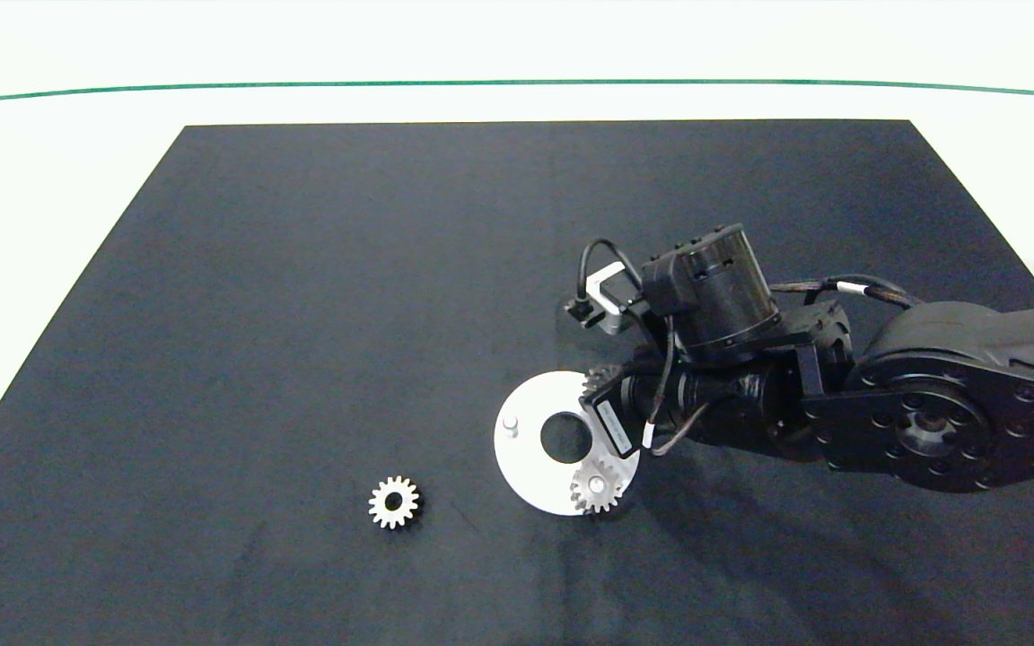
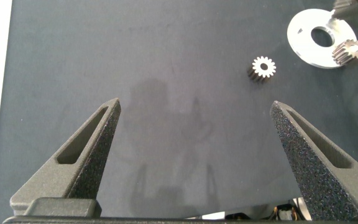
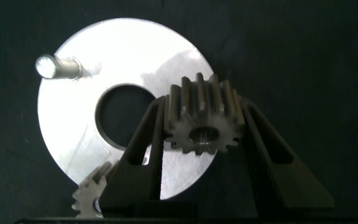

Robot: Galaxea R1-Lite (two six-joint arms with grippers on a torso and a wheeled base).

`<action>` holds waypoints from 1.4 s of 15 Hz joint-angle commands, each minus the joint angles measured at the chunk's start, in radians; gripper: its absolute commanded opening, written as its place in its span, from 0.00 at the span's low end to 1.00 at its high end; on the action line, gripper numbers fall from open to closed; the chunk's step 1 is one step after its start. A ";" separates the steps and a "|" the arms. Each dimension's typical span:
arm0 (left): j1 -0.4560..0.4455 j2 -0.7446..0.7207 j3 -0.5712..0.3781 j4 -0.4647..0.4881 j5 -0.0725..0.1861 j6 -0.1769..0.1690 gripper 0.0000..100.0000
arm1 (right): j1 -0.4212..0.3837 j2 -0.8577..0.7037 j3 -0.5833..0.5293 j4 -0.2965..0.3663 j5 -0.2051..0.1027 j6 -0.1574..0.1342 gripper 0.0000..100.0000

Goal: Install three planetary gears onto the carrier pins

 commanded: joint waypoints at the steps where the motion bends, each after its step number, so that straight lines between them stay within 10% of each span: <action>1: 0.000 0.006 0.000 0.002 0.000 0.000 1.00 | 0.000 0.003 -0.015 0.017 0.002 -0.001 0.16; 16: -0.006 0.005 -0.003 0.002 0.000 0.000 1.00 | 0.000 -0.005 -0.128 0.146 0.015 0.001 0.16; 21: -0.006 0.013 -0.006 0.002 0.000 0.002 1.00 | -0.012 0.012 -0.322 0.379 0.051 0.001 0.16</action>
